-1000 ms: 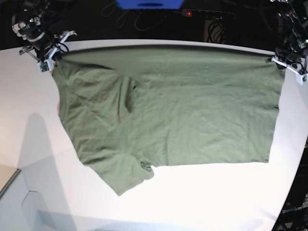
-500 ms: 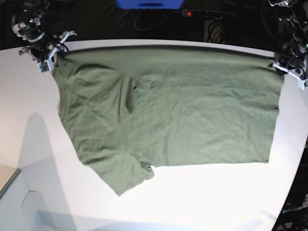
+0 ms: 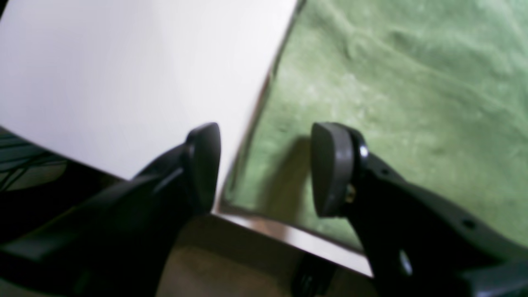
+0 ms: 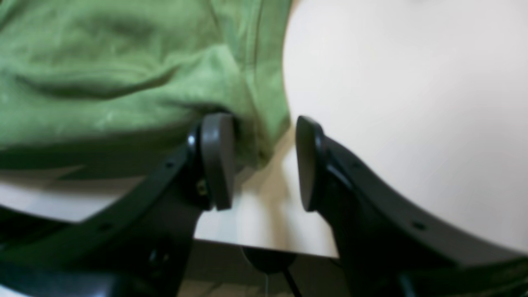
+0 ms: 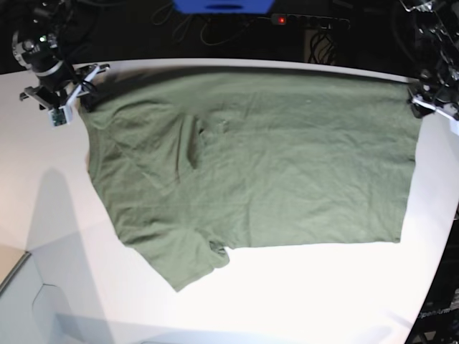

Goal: Layout the t-shirt on the table in an organized manner, then fold the t-shirt properly
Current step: 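Release the edge and move both grippers to the hem corners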

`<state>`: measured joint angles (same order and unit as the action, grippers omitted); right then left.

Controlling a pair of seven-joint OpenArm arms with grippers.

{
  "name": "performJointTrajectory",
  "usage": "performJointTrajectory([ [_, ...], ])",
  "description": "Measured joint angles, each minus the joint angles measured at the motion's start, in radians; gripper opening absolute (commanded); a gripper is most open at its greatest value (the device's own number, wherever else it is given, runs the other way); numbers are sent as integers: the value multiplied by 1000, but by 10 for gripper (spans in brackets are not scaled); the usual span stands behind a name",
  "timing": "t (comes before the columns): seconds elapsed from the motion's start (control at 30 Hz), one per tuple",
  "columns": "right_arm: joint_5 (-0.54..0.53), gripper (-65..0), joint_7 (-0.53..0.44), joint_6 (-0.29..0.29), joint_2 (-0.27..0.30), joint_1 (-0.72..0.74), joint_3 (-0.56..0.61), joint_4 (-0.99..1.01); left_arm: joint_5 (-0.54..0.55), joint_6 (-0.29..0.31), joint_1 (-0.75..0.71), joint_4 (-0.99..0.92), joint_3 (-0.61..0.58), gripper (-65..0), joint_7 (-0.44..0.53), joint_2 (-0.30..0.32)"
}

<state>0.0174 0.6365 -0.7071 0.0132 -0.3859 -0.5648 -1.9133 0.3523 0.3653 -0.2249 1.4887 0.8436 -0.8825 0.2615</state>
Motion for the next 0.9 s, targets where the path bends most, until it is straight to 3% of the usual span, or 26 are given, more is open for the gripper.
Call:
performJointTrajectory([
  [0.27, 5, -398, 7, 2, 4, 183, -40, 17, -8, -2, 138, 3, 65, -309, -3, 10],
  [0.37, 69, -395, 6, 4, 12, 280, -16, 84, -8, -2, 193, 3, 66, -309, 3, 12],
  [0.53, 189, -318, 10, 4, 17, 499, 87, 299, -12, -4, 270, -4, 64, -309, 1, 10],
  [0.63, 271, -305, 0, 5, 15, 627, 141, 445, -11, -2, 297, -4, 59, -309, -4, 8],
  [0.8, 289, -303, 0, 6, 31, 878, 147, 800, -13, -3, 302, -4, 63, -309, -5, 16],
  [0.9, 288, -302, -99, 8, 72, 998, 147, 990, -12, -2, 302, -4, 60, -309, -9, 42],
])
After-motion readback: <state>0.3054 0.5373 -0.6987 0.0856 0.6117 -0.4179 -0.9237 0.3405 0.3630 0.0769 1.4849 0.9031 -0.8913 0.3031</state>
